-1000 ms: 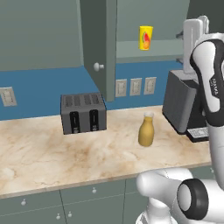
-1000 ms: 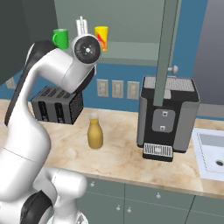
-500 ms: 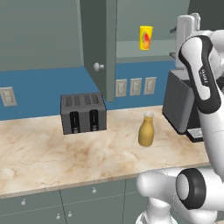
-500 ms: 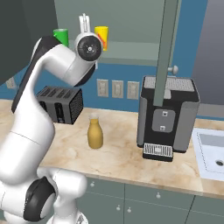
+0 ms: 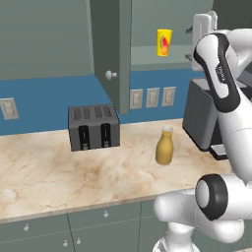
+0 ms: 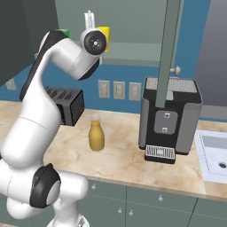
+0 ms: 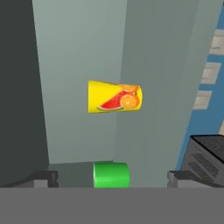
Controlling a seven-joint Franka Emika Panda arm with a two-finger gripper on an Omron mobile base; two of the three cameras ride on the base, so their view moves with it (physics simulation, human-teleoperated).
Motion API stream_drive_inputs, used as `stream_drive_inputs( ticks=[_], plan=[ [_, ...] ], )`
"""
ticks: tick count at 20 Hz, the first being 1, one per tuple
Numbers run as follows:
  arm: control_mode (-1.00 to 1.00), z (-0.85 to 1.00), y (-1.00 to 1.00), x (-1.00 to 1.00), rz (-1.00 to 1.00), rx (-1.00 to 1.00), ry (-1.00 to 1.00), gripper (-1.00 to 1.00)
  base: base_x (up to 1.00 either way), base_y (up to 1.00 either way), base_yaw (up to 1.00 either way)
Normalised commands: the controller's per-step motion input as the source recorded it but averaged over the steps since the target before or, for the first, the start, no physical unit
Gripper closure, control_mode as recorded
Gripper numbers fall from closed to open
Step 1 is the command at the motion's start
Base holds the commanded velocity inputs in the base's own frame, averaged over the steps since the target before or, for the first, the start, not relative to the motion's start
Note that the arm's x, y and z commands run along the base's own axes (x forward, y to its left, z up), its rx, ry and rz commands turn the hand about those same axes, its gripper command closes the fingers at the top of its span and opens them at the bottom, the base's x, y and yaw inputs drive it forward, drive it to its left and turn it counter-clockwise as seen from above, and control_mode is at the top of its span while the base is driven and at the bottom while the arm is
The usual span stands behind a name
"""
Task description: There is a tray on the dining counter. Grab the cup, mug, and pitcher and place them on the tray. The pitcher may be placed next to the tray if it cannot fit the tray.
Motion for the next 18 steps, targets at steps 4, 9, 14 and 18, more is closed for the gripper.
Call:
stream_drive_inputs(
  ticks=[4,9,14,18],
  plan=[
    [-1.00,0.00,0.00,0.27,0.00,0.00,-0.01,-1.00,0.00,0.00,0.00],
    [-1.00,0.00,0.00,0.32,0.00,0.00,-0.01,-1.00,0.00,0.00,0.00],
    [-1.00,0.00,0.00,0.23,0.00,0.00,0.00,-1.00,0.00,0.00,0.00],
    [-1.00,0.00,0.00,0.33,0.00,0.00,0.00,-1.00,0.00,0.00,0.00]
  ],
)
